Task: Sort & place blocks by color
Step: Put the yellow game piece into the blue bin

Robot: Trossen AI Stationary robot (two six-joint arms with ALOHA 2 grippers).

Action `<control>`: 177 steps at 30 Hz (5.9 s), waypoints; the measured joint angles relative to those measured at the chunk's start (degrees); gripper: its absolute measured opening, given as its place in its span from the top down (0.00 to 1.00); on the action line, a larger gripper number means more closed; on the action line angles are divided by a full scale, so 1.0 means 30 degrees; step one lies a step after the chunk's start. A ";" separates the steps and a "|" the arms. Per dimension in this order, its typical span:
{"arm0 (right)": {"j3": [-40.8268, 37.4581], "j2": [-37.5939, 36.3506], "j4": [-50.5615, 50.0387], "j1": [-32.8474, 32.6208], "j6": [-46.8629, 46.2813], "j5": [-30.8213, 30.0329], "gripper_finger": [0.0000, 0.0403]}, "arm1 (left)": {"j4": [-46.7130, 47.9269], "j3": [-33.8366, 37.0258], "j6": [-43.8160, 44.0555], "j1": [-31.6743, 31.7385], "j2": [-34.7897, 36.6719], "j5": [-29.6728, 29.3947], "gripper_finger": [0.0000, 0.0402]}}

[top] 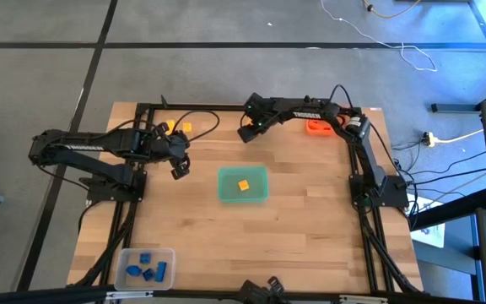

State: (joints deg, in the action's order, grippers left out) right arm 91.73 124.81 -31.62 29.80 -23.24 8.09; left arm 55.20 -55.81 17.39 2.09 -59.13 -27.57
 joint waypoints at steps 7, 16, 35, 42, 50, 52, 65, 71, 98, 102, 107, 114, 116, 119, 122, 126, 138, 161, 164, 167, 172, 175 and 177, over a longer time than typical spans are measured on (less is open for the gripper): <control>0.0003 0.0000 -0.0901 0.0017 0.0261 0.1318 0.55 | 0.0019 0.0000 0.0000 0.0007 0.0000 0.0000 0.63; 0.0003 0.0000 -0.1836 0.0017 -0.1292 0.2718 0.50 | -0.0124 0.0000 0.0014 0.0007 0.0000 0.0007 0.63; 0.0000 -0.2668 -0.4075 -0.1268 -0.1675 -0.3321 0.50 | -0.0160 0.0000 0.0003 0.0007 0.0007 0.0011 0.63; 0.0012 -0.3804 -0.2870 -0.1733 -0.1651 -0.3683 0.50 | -0.0154 0.0000 0.0007 0.0007 0.0007 0.0007 0.63; 0.0018 -0.3869 -0.0869 -0.1703 -0.4502 -0.2761 0.50 | -0.0153 0.0000 0.0005 0.0007 0.0007 0.0010 0.63; 0.0018 -0.3869 -0.0415 -0.1702 -0.5138 -0.2663 0.50 | -0.0153 0.0000 0.0001 0.0007 0.0007 0.0007 0.63; -0.0040 -0.3665 0.0710 -0.1251 -0.6702 -0.2787 0.49 | -0.0153 0.0000 0.0002 0.0007 0.0007 0.0007 0.63; -0.0069 -0.3592 0.0663 -0.1232 -0.7114 -0.2862 0.31 | -0.0153 0.0000 0.0003 0.0007 0.0007 0.0007 0.63; -0.0084 -0.0704 0.0999 -0.0495 -1.3216 -0.3828 0.13 | -0.0168 0.0000 0.0003 0.0000 0.0007 0.0015 0.63; -0.0077 -0.0217 0.1004 -0.0485 -1.3314 -0.3523 0.13 | -0.0175 0.0000 0.0003 0.0000 0.0003 0.0015 0.63; -0.0061 0.0527 0.1346 -0.0486 -1.3697 -0.2948 0.13 | -0.0207 0.0000 0.0003 0.0004 0.0007 0.0016 0.63; -0.0055 0.0656 0.2213 -0.0510 -1.3698 -0.3605 0.13 | -0.0287 0.0000 0.0000 0.0007 0.0007 0.0007 0.63; -0.0055 0.0670 0.2276 -0.0501 -1.3703 -0.3609 0.13 | -0.0287 0.0000 0.0006 0.0007 0.0006 0.0007 0.63; -0.0062 0.0685 0.2471 -0.0501 -1.3751 -0.3644 0.13 | -0.0290 0.0003 0.0001 0.0007 0.0003 0.0010 0.63; -0.0062 0.0706 0.2490 -0.0507 -1.3728 -0.4163 0.13 | -0.0284 0.0000 0.0000 0.0007 0.0001 0.0007 0.63; -0.0069 0.0721 0.2619 -0.0497 -1.3744 -0.4425 0.15 | -0.0284 0.0005 0.0005 0.0007 0.0003 0.0010 0.63; -0.0093 0.0758 0.3606 -0.0442 -1.5165 -0.4404 0.51 | -0.0284 0.0000 0.0000 0.0007 0.0007 0.0007 0.63; -0.0099 0.0729 0.3614 -0.0450 -1.4589 -0.4331 0.57 | -0.0270 0.0007 -0.0007 0.0007 0.0000 0.0014 0.63; -0.0091 0.0721 0.3636 -0.0450 -1.4592 -0.4331 0.57 | -0.0205 0.0000 -0.0007 0.0007 0.0000 0.0007 0.63; -0.0091 0.0721 0.3650 -0.0450 -1.3980 -0.4328 0.57 | -0.0112 0.0001 -0.0010 0.0007 0.0000 0.0007 0.63; -0.0091 0.0721 0.3479 -0.0450 -1.3671 -0.3511 0.57 | -0.0117 0.0007 -0.0014 0.0007 0.0000 0.0007 0.63; -0.0085 0.0695 0.3088 -0.0469 -1.3664 -0.3271 0.57 | -0.0120 0.0000 -0.0007 0.0007 0.0003 0.0007 0.63; -0.0067 0.0665 0.2793 -0.0501 -1.3676 -0.3088 0.57 | -0.0124 0.0000 -0.0007 0.0006 0.0000 0.0007 0.63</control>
State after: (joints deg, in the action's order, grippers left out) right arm 91.53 126.81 -23.24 28.29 -64.26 -1.18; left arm 54.83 -55.81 17.37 2.10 -59.13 -27.55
